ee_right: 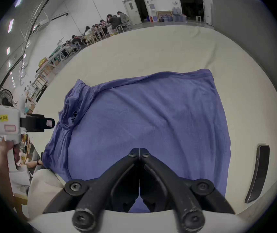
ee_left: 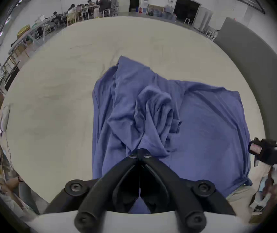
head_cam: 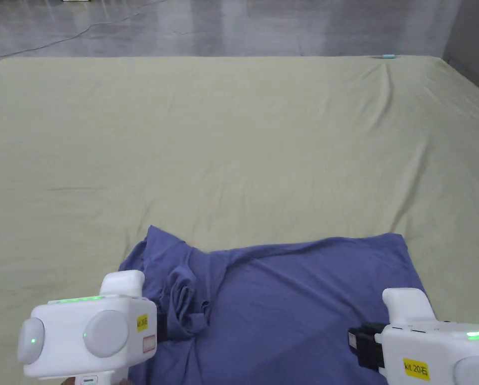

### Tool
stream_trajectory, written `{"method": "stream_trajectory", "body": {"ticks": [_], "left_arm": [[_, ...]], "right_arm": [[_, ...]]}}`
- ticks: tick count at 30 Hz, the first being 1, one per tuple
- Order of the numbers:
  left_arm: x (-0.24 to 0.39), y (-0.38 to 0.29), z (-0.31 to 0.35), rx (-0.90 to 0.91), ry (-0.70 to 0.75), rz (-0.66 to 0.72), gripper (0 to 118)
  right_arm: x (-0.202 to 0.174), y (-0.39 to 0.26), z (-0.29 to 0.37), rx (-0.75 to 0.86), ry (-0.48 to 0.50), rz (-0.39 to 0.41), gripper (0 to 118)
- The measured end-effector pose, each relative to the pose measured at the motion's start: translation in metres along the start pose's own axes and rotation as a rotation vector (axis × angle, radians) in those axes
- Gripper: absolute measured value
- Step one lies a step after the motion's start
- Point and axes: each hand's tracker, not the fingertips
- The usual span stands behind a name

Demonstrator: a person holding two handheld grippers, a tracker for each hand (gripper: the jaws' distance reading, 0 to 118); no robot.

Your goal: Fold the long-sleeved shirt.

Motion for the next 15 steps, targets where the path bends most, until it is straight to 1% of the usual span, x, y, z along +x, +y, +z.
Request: {"method": "stream_trajectory", "body": {"ticks": [2, 3, 4, 5, 6, 7, 8, 9, 10, 11, 12, 13, 14, 15], "left_arm": [[-0.002, 0.020, 0.012, 0.032, -0.018, 0.015, 0], [-0.007, 0.032, 0.012, 0.052, -0.039, 0.038, 0], [-0.012, 0.046, 0.015, 0.069, -0.047, 0.057, 20], [-0.016, 0.062, 0.015, 0.083, -0.045, 0.071, 64], [-0.019, 0.077, 0.010, 0.091, -0.024, 0.082, 109], [-0.013, 0.091, 0.012, 0.097, 0.023, 0.097, 116], [-0.013, 0.105, 0.011, 0.237, 0.027, 0.125, 116], [-0.012, 0.114, 0.000, 0.156, 0.050, 0.106, 116], [-0.009, 0.124, -0.014, 0.143, 0.056, 0.096, 116], [-0.027, 0.140, -0.049, 0.114, 0.087, 0.086, 116], [-0.030, 0.146, -0.071, 0.064, 0.106, 0.080, 116], [-0.030, 0.150, -0.093, -0.002, 0.097, 0.073, 116], [-0.031, 0.151, -0.113, -0.055, 0.093, 0.072, 116], [-0.023, 0.150, -0.114, -0.100, 0.101, 0.069, 115]], "right_arm": [[-0.001, 0.002, 0.006, 0.022, -0.012, -0.002, 0], [-0.002, 0.008, 0.012, 0.027, -0.017, -0.035, 0], [0.001, 0.016, 0.020, 0.047, 0.042, -0.115, 0], [0.004, 0.024, 0.029, 0.081, 0.112, -0.172, 0], [0.007, 0.032, 0.035, 0.105, 0.143, -0.188, 0], [0.006, 0.046, 0.036, 0.090, 0.092, -0.146, 0], [0.004, 0.061, 0.035, 0.101, 0.003, -0.060, 0], [0.004, 0.073, 0.034, 0.116, -0.074, -0.017, 0], [0.007, 0.084, 0.032, 0.132, -0.123, -0.020, 0], [0.012, 0.093, 0.029, 0.128, -0.112, -0.051, 0], [0.018, 0.100, 0.026, 0.119, -0.084, -0.084, 0], [0.026, 0.106, 0.019, 0.099, -0.056, -0.139, 0], [0.032, 0.112, 0.011, 0.074, -0.051, -0.162, 0], [0.037, 0.117, 0.004, 0.048, -0.059, -0.169, 0]]}}
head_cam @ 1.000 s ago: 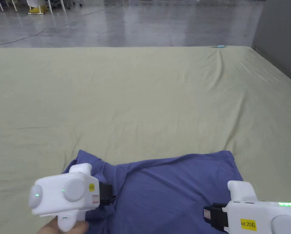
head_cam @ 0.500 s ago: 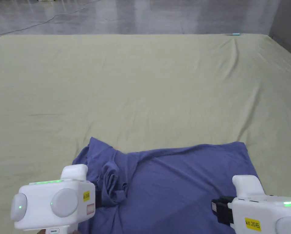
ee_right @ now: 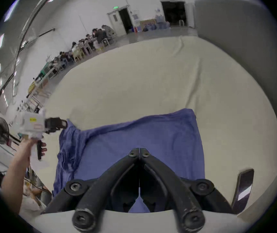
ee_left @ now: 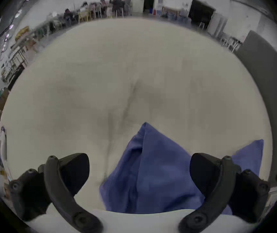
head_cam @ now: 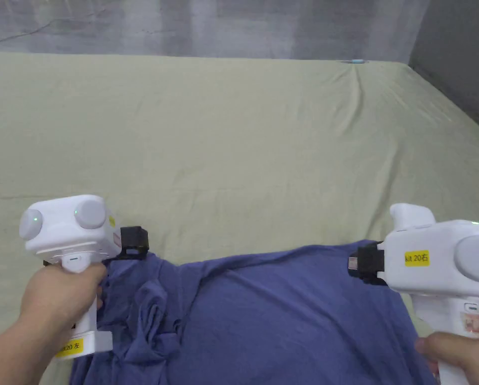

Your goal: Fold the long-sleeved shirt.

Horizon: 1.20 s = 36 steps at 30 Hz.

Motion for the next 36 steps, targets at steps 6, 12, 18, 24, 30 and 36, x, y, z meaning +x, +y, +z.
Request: {"method": "stream_trajectory", "body": {"ticks": [6, 12, 18, 24, 30, 36], "left_arm": [[-0.009, 0.011, -0.021, -0.026, -0.021, 0.041, 87], [0.009, 0.008, 0.006, 0.016, -0.066, -0.026, 7], [0.009, 0.004, 0.011, 0.000, -0.089, -0.053, 7], [0.001, 0.013, 0.006, -0.019, -0.094, -0.065, 7], [0.001, -0.002, 0.032, -0.006, -0.099, -0.094, 7], [-0.005, -0.044, 0.105, 0.054, -0.165, -0.179, 7]], "right_arm": [[0.040, 0.058, -0.059, -0.124, -0.104, -0.056, 0], [0.073, 0.112, -0.128, -0.309, -0.114, -0.239, 118], [0.078, 0.120, -0.157, -0.317, -0.225, -0.313, 115], [0.069, 0.108, -0.151, -0.324, -0.357, -0.227, 19], [0.061, 0.090, -0.113, -0.326, -0.183, -0.185, 1], [0.041, 0.053, -0.018, -0.236, -0.143, 0.056, 1]]}}
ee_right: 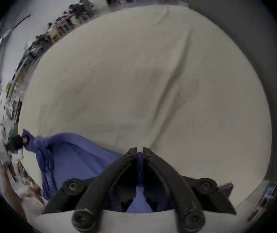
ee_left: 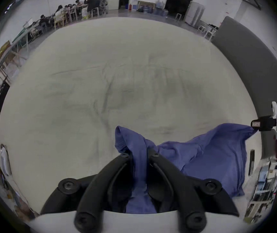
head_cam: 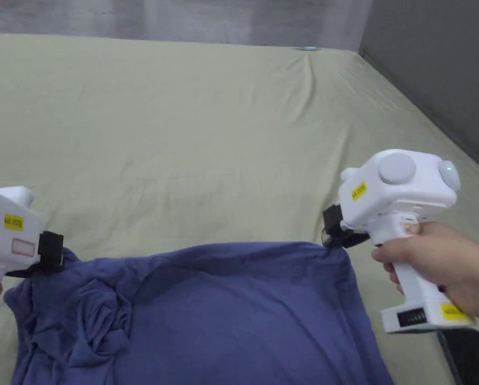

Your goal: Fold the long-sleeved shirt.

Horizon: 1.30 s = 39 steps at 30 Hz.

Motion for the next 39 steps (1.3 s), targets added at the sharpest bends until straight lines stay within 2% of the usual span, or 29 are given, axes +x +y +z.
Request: {"method": "stream_trajectory", "body": {"ticks": [2, 8, 14, 19, 22, 26, 27, 28, 30, 31, 32, 33, 34, 36, 38, 39], "left_arm": [[0.002, -0.023, 0.026, 0.016, -0.016, -0.021, 7], [0.005, -0.098, 0.065, -0.026, -0.035, -0.070, 7], [0.000, -0.162, 0.057, -0.151, -0.041, -0.069, 7], [-0.007, -0.187, 0.026, -0.218, -0.024, -0.023, 7], [-0.006, -0.188, 0.019, -0.218, -0.011, -0.016, 7], [0.000, -0.187, 0.018, -0.206, 0.006, -0.034, 7], [-0.001, -0.187, 0.017, -0.202, 0.005, -0.023, 11], [-0.004, -0.185, 0.020, -0.195, -0.005, 0.006, 40], [-0.005, -0.180, 0.043, -0.094, -0.022, 0.047, 64], [-0.004, -0.177, 0.061, -0.012, -0.025, 0.059, 77], [-0.005, -0.175, 0.076, 0.041, -0.054, 0.058, 107], [-0.005, -0.173, 0.089, 0.086, -0.070, 0.063, 118], [-0.003, -0.174, 0.100, 0.120, -0.048, 0.081, 117], [0.002, -0.175, 0.108, 0.181, -0.043, 0.066, 117], [0.006, -0.179, 0.096, 0.089, -0.044, 0.034, 114], [0.009, -0.182, 0.088, 0.027, -0.028, 0.017, 101]], "right_arm": [[0.000, -0.031, 0.024, 0.024, 0.003, 0.062, 1], [0.010, -0.123, 0.045, -0.027, -0.014, 0.115, 1], [0.029, -0.191, 0.029, -0.126, -0.037, 0.101, 1], [0.032, -0.215, -0.004, -0.181, -0.056, 0.099, 1], [0.035, -0.216, -0.019, -0.193, -0.059, 0.065, 1], [0.028, -0.216, -0.023, -0.185, -0.084, 0.096, 3], [0.029, -0.214, -0.024, -0.190, -0.085, 0.098, 7], [0.030, -0.211, -0.023, -0.197, -0.082, 0.097, 14], [0.034, -0.203, -0.008, -0.216, -0.062, 0.064, 27], [0.033, -0.201, 0.008, -0.164, -0.054, 0.054, 37], [0.030, -0.199, 0.024, -0.105, -0.058, 0.067, 67], [0.028, -0.197, 0.038, -0.058, -0.057, 0.076, 90], [0.023, -0.195, 0.058, -0.002, -0.040, 0.075, 97], [0.015, -0.192, 0.077, 0.048, 0.000, 0.060, 97], [0.004, -0.193, 0.080, 0.067, 0.053, 0.032, 95], [-0.002, -0.196, 0.078, 0.079, 0.070, 0.037, 88]]}}
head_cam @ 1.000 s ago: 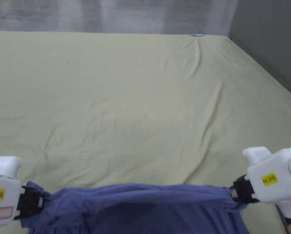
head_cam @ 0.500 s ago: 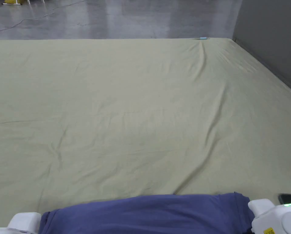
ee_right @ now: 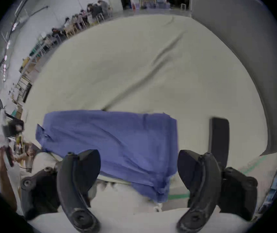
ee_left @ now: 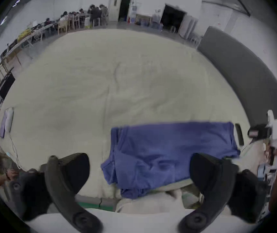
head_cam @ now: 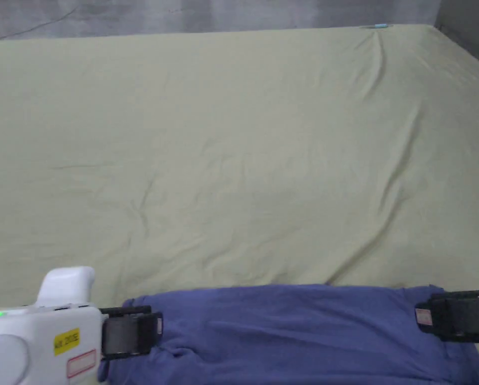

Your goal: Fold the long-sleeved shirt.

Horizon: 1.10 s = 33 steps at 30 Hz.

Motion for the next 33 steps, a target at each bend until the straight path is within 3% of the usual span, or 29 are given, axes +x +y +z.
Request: {"method": "stream_trajectory", "body": {"ticks": [1, 2, 3, 4, 6, 7, 8, 9, 10, 11, 12, 14, 17, 22, 27, 28, 29, 30, 33], "left_arm": [[0.001, -0.005, -0.010, -0.053, 0.009, -0.007, 41], [0.000, -0.010, -0.019, -0.077, -0.011, -0.003, 0], [-0.003, -0.018, -0.027, -0.088, -0.028, 0.036, 0], [-0.008, -0.019, -0.029, -0.100, -0.060, 0.069, 0], [-0.026, -0.018, -0.029, -0.063, -0.136, 0.133, 0], [-0.037, -0.017, -0.027, -0.036, -0.181, 0.191, 10], [-0.049, -0.012, -0.019, -0.015, -0.237, 0.251, 48], [-0.063, -0.009, -0.020, -0.003, -0.281, 0.298, 97], [-0.076, -0.007, -0.026, -0.032, -0.326, 0.318, 116], [-0.089, -0.005, -0.034, -0.071, -0.367, 0.355, 116], [-0.093, -0.003, -0.032, 0.002, -0.422, 0.425, 116], [-0.115, -0.007, -0.056, -0.088, -0.467, 0.464, 116], [-0.108, -0.013, -0.078, -0.197, -0.616, 0.543, 116], [-0.128, -0.012, -0.124, -0.191, -0.891, 0.623, 117], [-0.121, -0.005, -0.135, -0.196, -0.928, 0.607, 117], [-0.120, -0.006, -0.133, -0.190, -0.908, 0.570, 107], [-0.119, -0.008, -0.129, -0.177, -0.864, 0.529, 73], [-0.118, -0.010, -0.128, -0.165, -0.811, 0.495, 16], [-0.131, -0.025, -0.138, -0.196, -0.908, 0.672, 14]], "right_arm": [[-0.008, -0.004, -0.004, 0.022, 0.002, 0.032, 50], [-0.015, -0.007, -0.010, 0.026, -0.006, 0.076, 0], [-0.021, -0.005, -0.015, -0.023, 0.001, 0.099, 0], [-0.021, -0.006, -0.017, -0.008, 0.025, 0.072, 0], [-0.021, -0.005, -0.016, -0.012, 0.166, 0.047, 0], [-0.034, -0.019, -0.015, 0.000, 0.219, 0.030, 0], [-0.037, -0.021, -0.014, 0.004, 0.244, 0.018, 0], [-0.039, -0.023, -0.014, 0.002, 0.256, 0.016, 0], [-0.041, -0.023, -0.014, -0.008, 0.265, 0.030, 0], [-0.039, -0.024, -0.017, -0.008, 0.276, 0.036, 0], [-0.040, -0.025, -0.018, -0.007, 0.288, 0.041, 0], [-0.042, -0.025, -0.019, -0.008, 0.334, 0.042, 0], [-0.041, -0.024, -0.024, 0.009, 0.474, -0.019, 0], [-0.043, -0.023, -0.030, 0.013, 0.587, -0.077, 0], [-0.060, -0.021, -0.033, 0.015, 0.603, -0.080, 0], [-0.063, -0.021, -0.034, 0.015, 0.599, -0.079, 0], [-0.067, -0.021, -0.035, 0.016, 0.597, -0.077, 0], [-0.070, -0.021, -0.037, 0.016, 0.596, -0.075, 0], [-0.082, -0.022, -0.038, 0.005, 0.568, -0.062, 0]]}}
